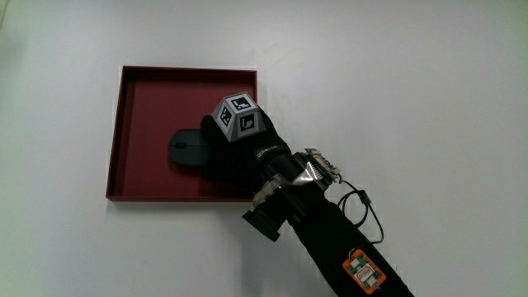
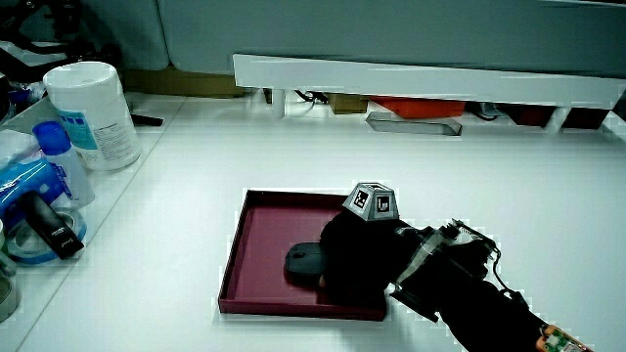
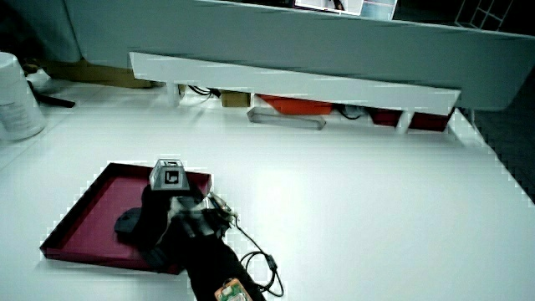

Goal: Place mouse into plate

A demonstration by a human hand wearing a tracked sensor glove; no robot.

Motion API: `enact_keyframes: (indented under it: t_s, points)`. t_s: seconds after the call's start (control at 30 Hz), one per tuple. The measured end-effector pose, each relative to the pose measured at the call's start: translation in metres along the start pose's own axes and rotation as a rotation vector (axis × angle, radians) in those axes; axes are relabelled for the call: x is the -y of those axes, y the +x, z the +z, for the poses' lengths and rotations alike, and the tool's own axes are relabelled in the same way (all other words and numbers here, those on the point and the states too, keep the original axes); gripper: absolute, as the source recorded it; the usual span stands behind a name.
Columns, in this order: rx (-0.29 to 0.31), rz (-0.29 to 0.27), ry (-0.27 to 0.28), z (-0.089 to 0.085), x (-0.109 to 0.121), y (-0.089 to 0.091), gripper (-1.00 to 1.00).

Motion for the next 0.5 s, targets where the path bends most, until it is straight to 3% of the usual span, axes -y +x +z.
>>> enact_keyframes:
  t_s: [0.03,0.1,0.33,0.37,0.47,0.5]
  points:
    - [0.0,0.002,-0.019,-0.0043,-0.0025,0.0006,0.0]
    - [-0.008,-0.022,-0.005,-0.0068,-0.0037,0.0033,0.0]
    - [-0.004,-0.011,-0.044,-0.0087,-0.0033,0.0006,0.0]
    - [-0.026,0.005,-0.067,-0.0104,-0.003,0.0019,0.0]
    - [-0.03,0.002,-0.057,-0.0113,0.0009,0.0034,-0.19]
    - [-0.034,0.0,-0.076,-0.0137,-0.0001,0.0047,-0.25]
